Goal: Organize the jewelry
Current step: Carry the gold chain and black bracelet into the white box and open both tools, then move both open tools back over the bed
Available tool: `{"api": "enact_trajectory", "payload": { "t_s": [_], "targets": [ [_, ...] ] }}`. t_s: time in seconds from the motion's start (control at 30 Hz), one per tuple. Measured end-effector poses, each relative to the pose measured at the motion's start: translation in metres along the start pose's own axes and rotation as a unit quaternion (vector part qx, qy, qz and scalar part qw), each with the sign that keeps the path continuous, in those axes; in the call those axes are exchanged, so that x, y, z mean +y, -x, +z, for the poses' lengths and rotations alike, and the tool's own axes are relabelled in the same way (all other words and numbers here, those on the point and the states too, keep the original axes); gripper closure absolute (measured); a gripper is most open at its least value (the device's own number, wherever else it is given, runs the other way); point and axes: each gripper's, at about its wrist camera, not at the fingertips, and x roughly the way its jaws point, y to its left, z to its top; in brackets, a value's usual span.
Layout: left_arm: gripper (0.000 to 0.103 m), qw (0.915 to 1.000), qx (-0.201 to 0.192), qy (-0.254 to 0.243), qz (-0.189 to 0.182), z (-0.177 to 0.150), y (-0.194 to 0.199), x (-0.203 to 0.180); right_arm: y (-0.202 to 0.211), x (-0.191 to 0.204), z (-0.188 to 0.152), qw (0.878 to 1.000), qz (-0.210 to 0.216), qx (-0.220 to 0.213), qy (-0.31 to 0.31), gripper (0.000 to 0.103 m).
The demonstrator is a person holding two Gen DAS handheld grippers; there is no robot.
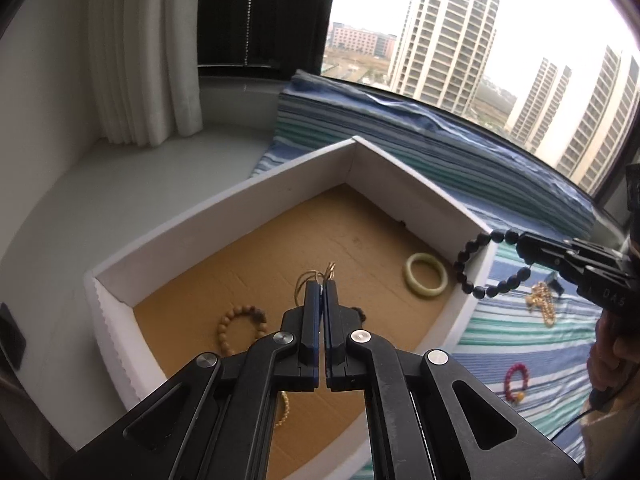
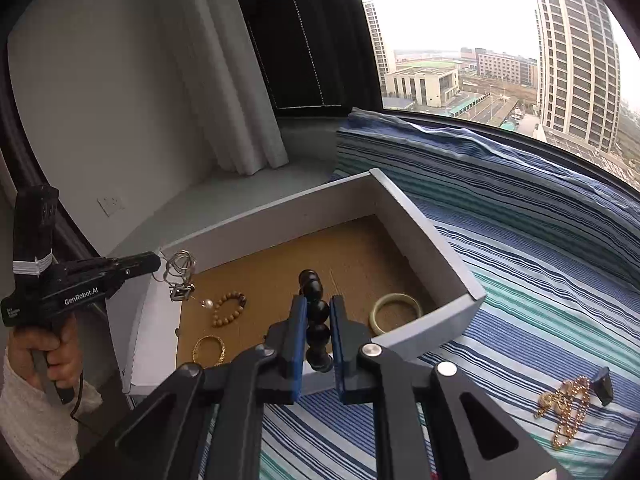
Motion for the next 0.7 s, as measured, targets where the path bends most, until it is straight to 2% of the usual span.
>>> {"api": "enact_trajectory", "payload": {
  "t_s": [0.1, 0.13, 0.17, 0.2, 0.23, 0.27, 0.33, 0.4, 0.47, 0.53, 0.7],
  "targets": [
    [0.1, 1.0, -0.005, 0.0, 0.008, 0.001, -0.014, 0.001, -0.04, 0.002, 0.011, 1.0, 0.013, 0.01, -0.008, 0.089],
    [0.088, 0.9998, -0.007, 0.001, 0.017, 0.001, -0.016, 0.001, -0.048, 0.001, 0.013, 1.0, 0.008, 0.013, -0.014, 0.087],
    [0.078, 0.9997, -0.009, 0.003, 0.023, 0.0, -0.017, 0.001, -0.051, -0.002, 0.015, 1.0, 0.002, 0.01, -0.023, 0.074],
    [0.05, 0.9995, -0.012, 0.004, 0.03, -0.001, -0.015, 0.002, -0.047, -0.005, 0.015, 0.999, 0.0, -0.001, -0.036, 0.061],
    [0.03, 0.9991, -0.022, 0.005, 0.036, -0.003, -0.01, 0.001, -0.04, -0.009, 0.014, 0.999, 0.004, -0.014, -0.05, 0.06],
    [0.023, 0.9986, -0.034, 0.002, 0.041, -0.006, -0.003, -0.001, -0.028, -0.013, 0.011, 0.998, 0.009, -0.023, -0.06, 0.06],
    [0.021, 0.9979, -0.045, -0.013, 0.046, -0.012, 0.008, -0.011, -0.004, -0.016, 0.006, 0.998, 0.007, -0.036, -0.058, 0.06],
    [0.019, 0.9976, -0.048, -0.026, 0.042, -0.024, 0.019, -0.025, 0.024, -0.019, -0.004, 0.998, -0.015, -0.052, -0.042, 0.058],
    [0.011, 0.9974, -0.051, -0.039, 0.032, -0.037, 0.028, -0.044, 0.052, -0.023, -0.022, 0.997, -0.032, -0.063, -0.032, 0.053],
    [0.006, 0.9966, -0.053, -0.059, 0.023, -0.058, 0.035, -0.068, 0.076, -0.034, -0.046, 0.996, -0.054, -0.066, -0.031, 0.045],
    [0.004, 0.9932, -0.021, -0.114, -0.012, -0.128, 0.022, -0.137, 0.121, -0.077, -0.138, 0.987, -0.147, -0.045, -0.051, 0.044]
  ]
}}
